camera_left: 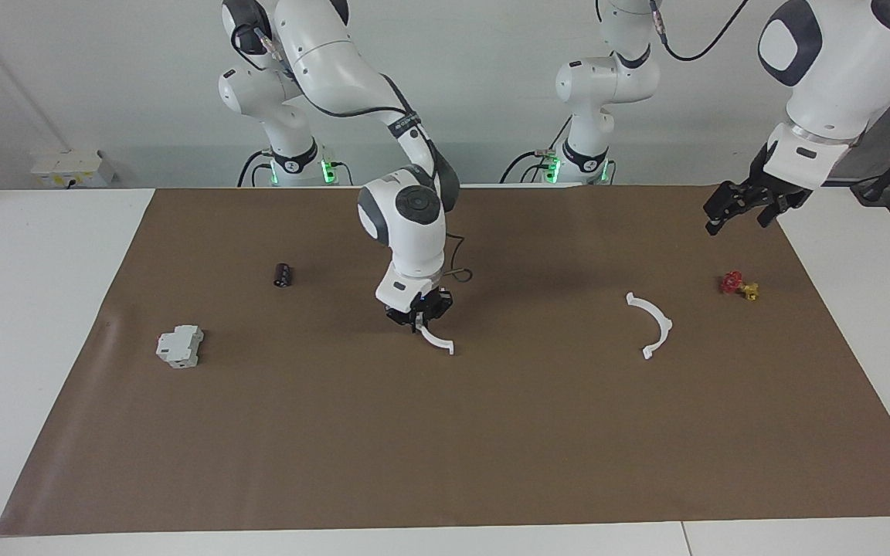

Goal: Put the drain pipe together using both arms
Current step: 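Carry the white half-ring with the right gripper toward the table center, then set down the half-ring, retract the right gripper while the left gripper reaches out, then grasp the other white half-ring with the left gripper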

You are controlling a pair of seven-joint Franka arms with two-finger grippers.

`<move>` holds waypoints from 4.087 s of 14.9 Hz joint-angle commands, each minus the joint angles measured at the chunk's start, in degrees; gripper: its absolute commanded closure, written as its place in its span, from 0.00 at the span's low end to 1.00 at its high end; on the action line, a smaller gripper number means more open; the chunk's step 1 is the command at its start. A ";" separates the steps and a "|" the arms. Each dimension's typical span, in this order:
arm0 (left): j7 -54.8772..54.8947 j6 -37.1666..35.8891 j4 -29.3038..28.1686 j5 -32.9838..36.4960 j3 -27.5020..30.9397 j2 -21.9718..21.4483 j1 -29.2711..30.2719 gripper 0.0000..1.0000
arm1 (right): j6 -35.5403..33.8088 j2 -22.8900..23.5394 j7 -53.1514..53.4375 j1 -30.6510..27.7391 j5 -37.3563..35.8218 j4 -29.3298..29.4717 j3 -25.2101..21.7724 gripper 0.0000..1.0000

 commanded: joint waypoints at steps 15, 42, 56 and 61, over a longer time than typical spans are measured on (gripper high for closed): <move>0.30 1.24 -2.11 -0.47 0.15 -1.75 0.11 0.00 | -5.45 -12.13 4.07 -5.89 -0.47 -1.70 -0.56 0.00; -0.05 47.64 -40.33 -0.56 0.15 -1.58 0.46 0.00 | -42.54 -27.97 -21.59 -33.69 -1.79 7.60 -0.56 0.00; -17.98 57.41 -38.58 -0.38 0.15 7.48 -0.59 0.00 | -42.92 -29.20 -23.01 -33.42 0.67 8.68 0.06 0.00; -12.46 57.49 -38.58 -0.30 0.15 7.56 -1.39 0.04 | -42.65 -29.28 -22.92 -33.51 0.67 8.68 0.06 0.00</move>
